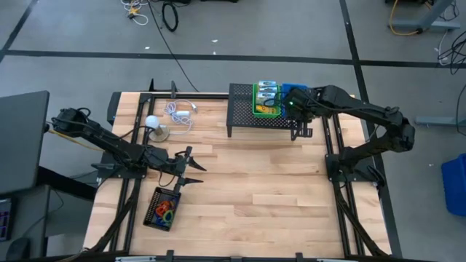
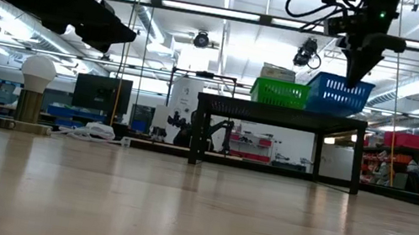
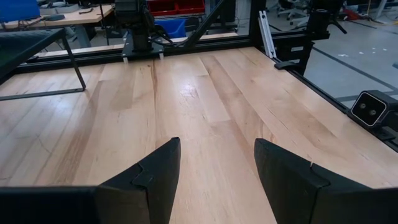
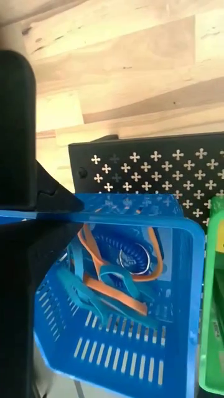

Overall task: Pick & Place Office Desk Supplies
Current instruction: Put the blue bin on the shelf

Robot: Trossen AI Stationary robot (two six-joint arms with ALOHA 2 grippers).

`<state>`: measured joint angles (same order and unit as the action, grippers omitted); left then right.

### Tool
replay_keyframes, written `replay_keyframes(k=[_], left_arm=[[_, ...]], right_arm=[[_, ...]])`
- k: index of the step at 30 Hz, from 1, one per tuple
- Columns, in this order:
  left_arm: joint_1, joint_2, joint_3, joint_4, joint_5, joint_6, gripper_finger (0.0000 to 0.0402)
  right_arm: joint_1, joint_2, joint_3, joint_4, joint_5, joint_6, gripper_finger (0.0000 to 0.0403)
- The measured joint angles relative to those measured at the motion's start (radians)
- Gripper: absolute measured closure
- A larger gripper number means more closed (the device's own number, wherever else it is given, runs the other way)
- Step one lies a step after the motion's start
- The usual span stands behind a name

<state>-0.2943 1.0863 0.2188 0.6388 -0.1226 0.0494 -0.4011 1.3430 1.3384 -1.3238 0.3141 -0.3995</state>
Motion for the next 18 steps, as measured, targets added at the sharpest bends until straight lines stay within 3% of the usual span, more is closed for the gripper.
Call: replay_keyframes(k=[18], left_arm=[[0.0, 0.0, 0.0, 0.0, 0.0, 0.0, 0.0189]], right_arm=[[0.0, 0.104, 0.0, -0.004, 0.0, -0.005, 0.0394]])
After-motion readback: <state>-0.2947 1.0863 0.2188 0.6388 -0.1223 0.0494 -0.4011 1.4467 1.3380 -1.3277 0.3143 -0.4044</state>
